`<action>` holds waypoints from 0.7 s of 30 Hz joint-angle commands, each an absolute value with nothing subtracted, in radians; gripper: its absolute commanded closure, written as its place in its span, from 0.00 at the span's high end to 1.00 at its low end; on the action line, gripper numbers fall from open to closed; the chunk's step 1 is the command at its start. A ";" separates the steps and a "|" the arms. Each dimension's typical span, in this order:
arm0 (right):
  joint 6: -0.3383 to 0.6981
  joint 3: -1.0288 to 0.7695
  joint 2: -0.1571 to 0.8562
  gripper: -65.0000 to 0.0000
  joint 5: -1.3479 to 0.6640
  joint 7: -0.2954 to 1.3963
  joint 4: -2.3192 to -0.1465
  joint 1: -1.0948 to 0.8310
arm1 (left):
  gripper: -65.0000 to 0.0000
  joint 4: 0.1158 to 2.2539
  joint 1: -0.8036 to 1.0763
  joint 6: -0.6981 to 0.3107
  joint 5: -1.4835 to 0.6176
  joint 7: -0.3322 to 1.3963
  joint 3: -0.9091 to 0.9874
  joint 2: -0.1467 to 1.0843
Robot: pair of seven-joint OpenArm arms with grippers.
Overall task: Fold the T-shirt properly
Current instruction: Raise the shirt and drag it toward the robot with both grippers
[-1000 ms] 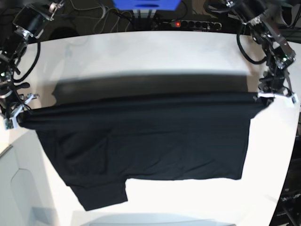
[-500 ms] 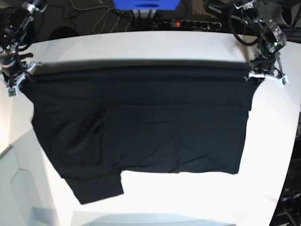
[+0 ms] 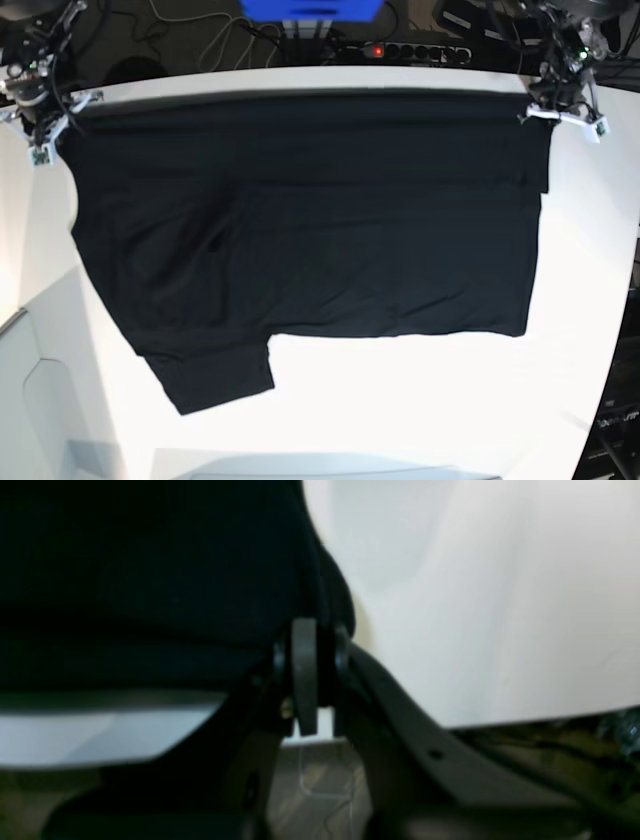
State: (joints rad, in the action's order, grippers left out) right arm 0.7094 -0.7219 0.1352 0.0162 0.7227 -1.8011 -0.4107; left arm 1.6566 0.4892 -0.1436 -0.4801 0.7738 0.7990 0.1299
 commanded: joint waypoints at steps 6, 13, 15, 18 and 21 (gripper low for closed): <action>0.698 -0.731 0.133 0.00 0.019 0.714 -1.819 -0.440 | 0.00 1.672 0.518 -0.134 -0.472 0.771 0.809 0.143; 0.698 -0.731 0.128 0.00 0.019 0.714 -1.814 -0.456 | 0.00 1.661 0.519 -0.134 -0.472 0.782 0.809 0.143; 0.698 -0.728 0.128 0.00 0.019 0.714 -1.814 -0.472 | 0.00 1.661 0.524 -0.134 -0.472 0.782 0.809 0.143; 0.698 -0.728 0.127 0.07 0.019 0.714 -1.814 -0.478 | 0.01 1.664 0.526 -0.134 -0.472 0.783 0.809 0.143; 0.698 -0.730 0.127 0.19 0.019 0.714 -1.817 -0.475 | 0.05 1.669 0.529 -0.134 -0.472 0.786 0.809 0.143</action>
State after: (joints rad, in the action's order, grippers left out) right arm 0.7086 -0.7216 0.1135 0.0208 0.7219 -1.8000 -0.4717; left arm 1.6573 0.5156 -0.1432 -0.4839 0.7700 0.8021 0.1329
